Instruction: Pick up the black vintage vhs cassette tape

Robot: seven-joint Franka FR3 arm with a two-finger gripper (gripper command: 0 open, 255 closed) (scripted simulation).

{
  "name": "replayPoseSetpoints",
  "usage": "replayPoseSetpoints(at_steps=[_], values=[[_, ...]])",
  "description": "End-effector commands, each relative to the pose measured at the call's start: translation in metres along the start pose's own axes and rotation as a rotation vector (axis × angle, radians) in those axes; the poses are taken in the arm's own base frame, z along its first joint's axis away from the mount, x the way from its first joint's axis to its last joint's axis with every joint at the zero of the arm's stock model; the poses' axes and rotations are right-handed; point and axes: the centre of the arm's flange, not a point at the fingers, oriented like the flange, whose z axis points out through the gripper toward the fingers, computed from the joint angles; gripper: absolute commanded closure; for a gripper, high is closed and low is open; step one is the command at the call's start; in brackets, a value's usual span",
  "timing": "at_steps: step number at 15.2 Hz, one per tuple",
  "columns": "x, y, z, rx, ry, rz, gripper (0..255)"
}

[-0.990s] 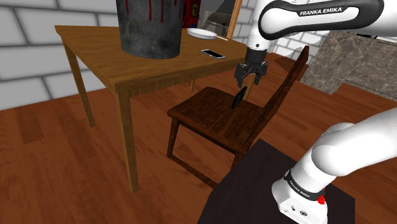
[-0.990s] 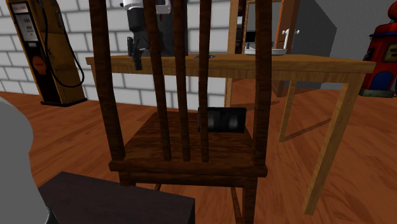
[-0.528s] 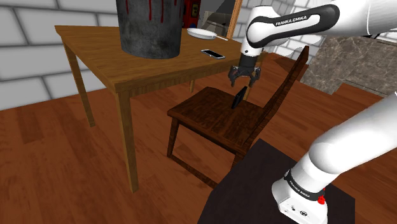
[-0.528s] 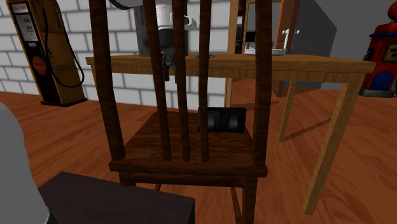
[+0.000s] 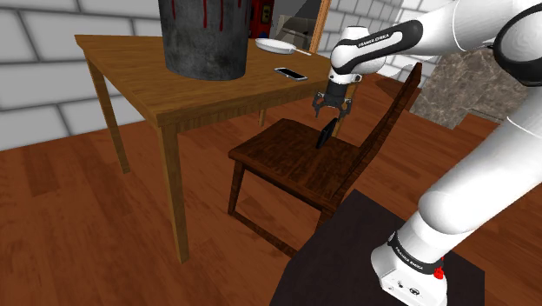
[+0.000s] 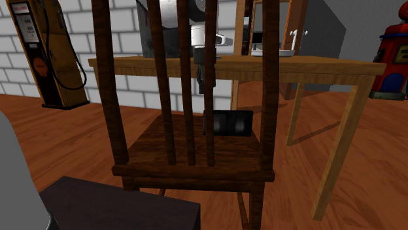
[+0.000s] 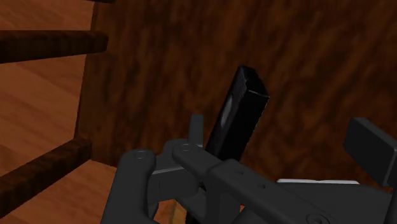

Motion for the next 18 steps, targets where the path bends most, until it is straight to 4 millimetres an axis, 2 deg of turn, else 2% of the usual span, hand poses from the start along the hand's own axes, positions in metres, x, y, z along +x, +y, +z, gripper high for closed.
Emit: replayPoseSetpoints(at_steps=[1, 6, 14, 16, 17, 18], values=[[0.020, 0.005, 0.012, 0.011, 0.003, 0.090, 0], [0.073, 0.031, 0.042, 0.038, 0.009, 0.309, 0], [0.075, 0.030, 0.083, 0.039, 0.009, 0.318, 0], [0.075, 0.030, 0.083, 0.039, 0.009, 0.318, 0], [0.076, 0.030, 0.083, 0.039, 0.009, 0.318, 255], [0.077, 0.026, 0.084, 0.039, 0.009, 0.318, 255]])
